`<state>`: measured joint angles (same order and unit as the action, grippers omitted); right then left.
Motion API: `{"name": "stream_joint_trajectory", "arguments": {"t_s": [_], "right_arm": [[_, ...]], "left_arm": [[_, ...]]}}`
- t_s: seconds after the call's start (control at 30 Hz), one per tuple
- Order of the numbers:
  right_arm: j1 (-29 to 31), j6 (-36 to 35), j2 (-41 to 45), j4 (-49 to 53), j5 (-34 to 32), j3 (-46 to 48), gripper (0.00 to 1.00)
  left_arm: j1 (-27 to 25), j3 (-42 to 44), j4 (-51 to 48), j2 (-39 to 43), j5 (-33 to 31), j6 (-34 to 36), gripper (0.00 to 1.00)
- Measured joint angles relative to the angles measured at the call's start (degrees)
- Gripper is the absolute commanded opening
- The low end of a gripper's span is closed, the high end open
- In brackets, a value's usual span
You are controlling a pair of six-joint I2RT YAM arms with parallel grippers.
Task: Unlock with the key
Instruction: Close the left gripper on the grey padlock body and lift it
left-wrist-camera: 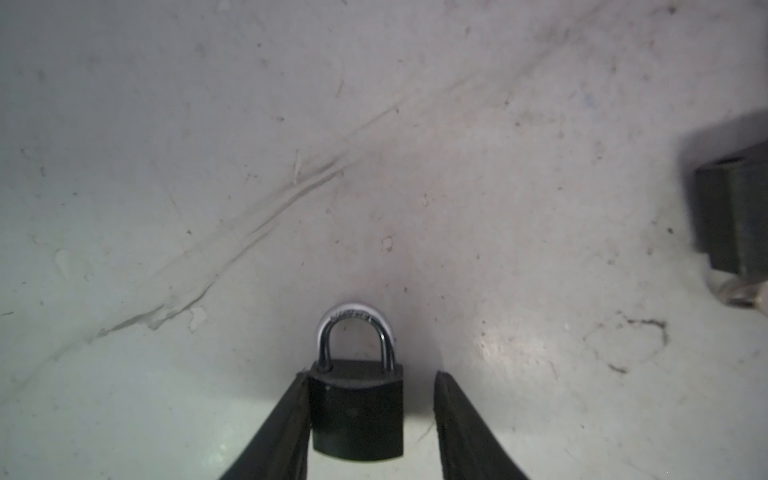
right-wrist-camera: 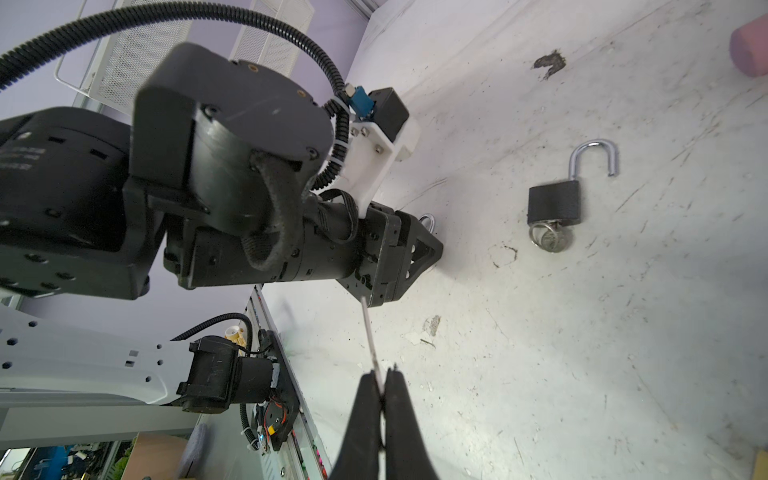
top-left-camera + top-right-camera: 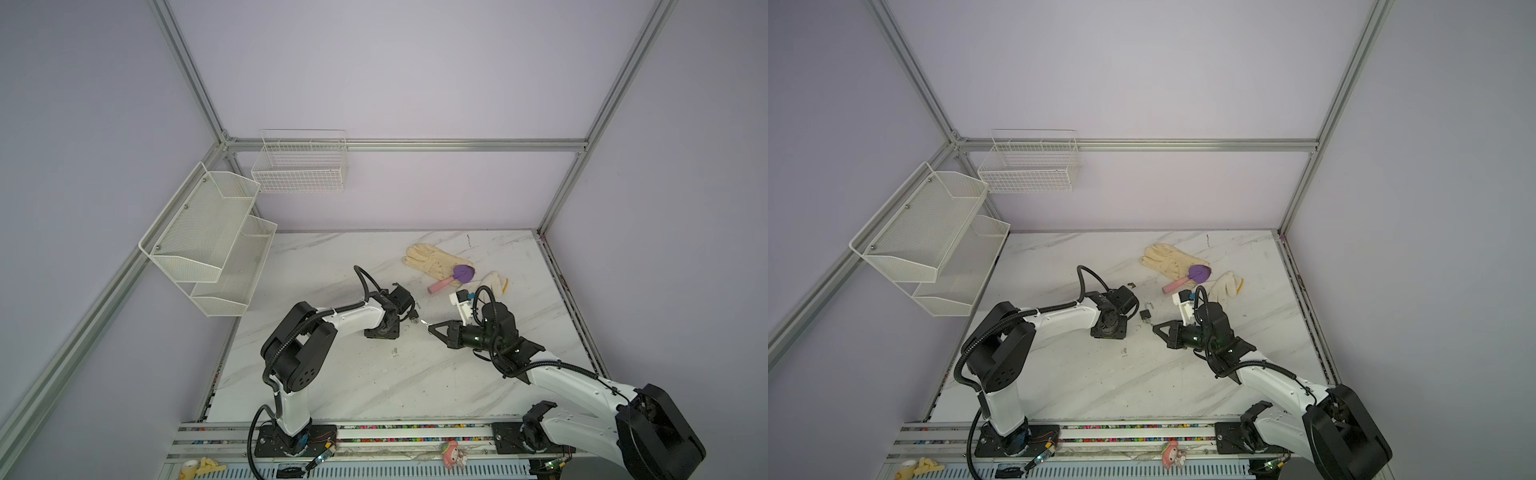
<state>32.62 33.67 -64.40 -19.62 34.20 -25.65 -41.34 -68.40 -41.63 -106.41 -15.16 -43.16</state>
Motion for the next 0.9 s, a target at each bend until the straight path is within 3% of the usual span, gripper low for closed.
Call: {"name": "stream_joint_trajectory", "arguments": {"t_s": [0.07,0.3,0.73,0.9], "right_arm": [[0.0,-0.17,0.0,0.07,0.15,0.0,0.0],[0.0,-0.87,0.0,0.42,0.35,0.0,0.0],[0.0,-2.03,0.0,5.01,-2.25,-2.6,0.0],[1.22,-1.57,-0.46,5.38,-5.55,-4.02,0.0]], "left_arm": [[0.0,0.0,0.02,0.02,0.24,-1.01,0.4],[0.0,1.29,1.05,0.79,1.01,-2.99,0.39],[0.46,4.87,4.42,3.82,2.82,-8.46,0.08],[1.51,7.65,6.95,9.25,5.18,-15.3,0.07]]}}
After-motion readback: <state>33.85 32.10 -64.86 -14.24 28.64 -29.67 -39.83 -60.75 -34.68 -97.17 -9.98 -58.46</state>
